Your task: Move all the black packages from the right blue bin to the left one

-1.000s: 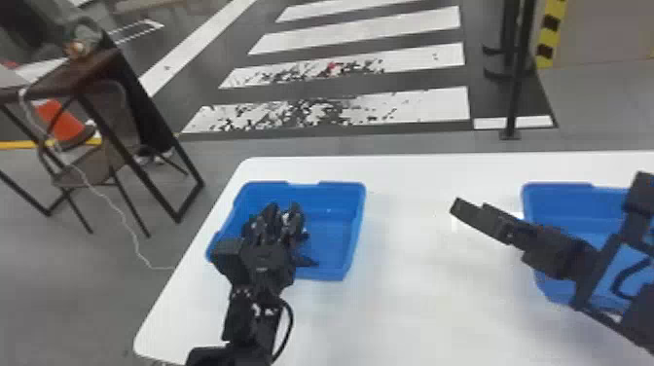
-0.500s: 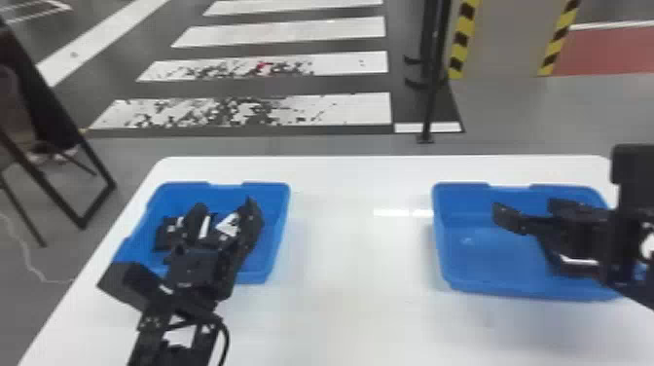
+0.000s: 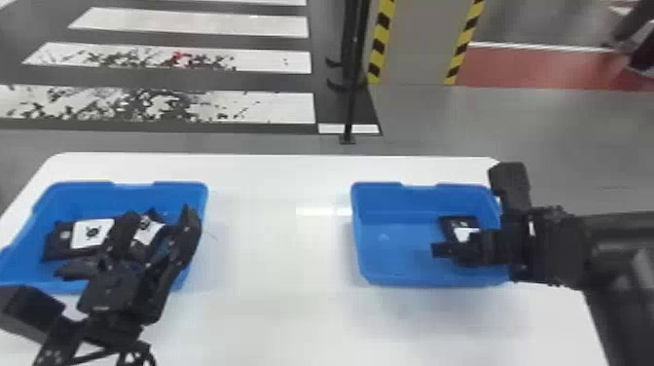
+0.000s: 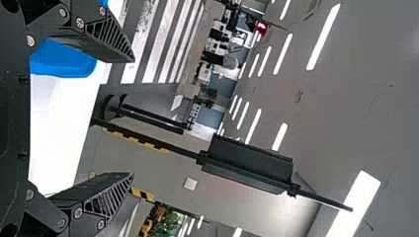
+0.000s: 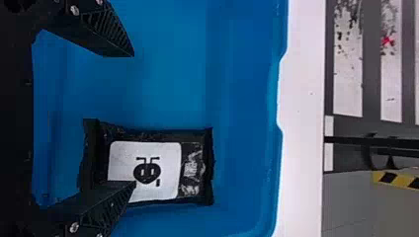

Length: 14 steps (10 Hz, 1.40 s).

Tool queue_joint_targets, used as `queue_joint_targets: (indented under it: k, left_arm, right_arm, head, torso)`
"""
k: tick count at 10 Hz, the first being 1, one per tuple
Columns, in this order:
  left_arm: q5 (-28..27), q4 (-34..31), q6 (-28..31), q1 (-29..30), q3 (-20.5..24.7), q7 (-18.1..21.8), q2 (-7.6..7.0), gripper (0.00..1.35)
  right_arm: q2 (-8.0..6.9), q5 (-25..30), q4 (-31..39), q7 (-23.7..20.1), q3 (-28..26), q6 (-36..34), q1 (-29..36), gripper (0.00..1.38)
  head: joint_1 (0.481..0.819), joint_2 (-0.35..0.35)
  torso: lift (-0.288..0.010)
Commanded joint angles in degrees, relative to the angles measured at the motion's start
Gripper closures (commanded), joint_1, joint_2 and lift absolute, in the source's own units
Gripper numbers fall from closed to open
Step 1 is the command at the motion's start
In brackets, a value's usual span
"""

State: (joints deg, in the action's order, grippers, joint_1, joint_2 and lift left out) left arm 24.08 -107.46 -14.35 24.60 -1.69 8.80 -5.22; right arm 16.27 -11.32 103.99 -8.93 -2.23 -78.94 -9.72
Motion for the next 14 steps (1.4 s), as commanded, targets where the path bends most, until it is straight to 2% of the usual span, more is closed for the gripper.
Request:
queue_joint_targets:
  k: [1,6,7,9,10,11,14]
  left_arm:
    - [0.03,-0.05,-0.13,0.00,-0.14,0.08,-0.05,0.24]
    - [0.37,-0.05,-0.42,0.85,0.44,0.08,0.04,0.24]
    - [0.72,-0.05,-0.42,0.85,0.66,0.08,0.04,0.24]
    - [1.29,0.09,-0.84,1.27,1.24,0.08,0.21,0.24]
    - [1.29,0.09,-0.84,1.27,1.46,0.17,0.30,0.24]
    - [1.29,0.09,-1.12,1.27,1.46,0.17,0.30,0.24]
    - [1.86,0.09,-1.68,1.27,1.24,0.17,0.30,0.24]
  right_arm:
    - [0.16,0.92,-2.53,0.23,0.63,-1.21,-1.25,0.12]
    - [0.43,2.75,-5.62,2.42,1.32,-0.09,-3.50,0.16]
    - [0.34,2.63,-6.18,2.78,1.32,0.33,-3.50,0.25]
    - [0.34,0.46,-8.71,2.86,1.32,0.76,-3.92,0.92]
    - [0.16,-0.68,-9.42,2.86,1.32,1.04,-3.92,1.07]
    - [0.07,-1.48,-9.14,2.78,1.32,3.15,-3.22,1.12]
    - [-0.89,-4.79,-3.79,0.58,-0.62,14.96,2.26,1.15]
  head:
    - [0.695,-0.099]
    - [0.695,-0.122]
    - [0.695,-0.125]
    - [0.695,-0.122]
    - [0.695,-0.119]
    - [0.695,-0.109]
    - [0.695,-0.080]
  torso:
    - [-0.140]
    - [-0.140]
    - [-0.140]
    - [-0.140]
    - [-0.140]
    - [-0.140]
    - [-0.140]
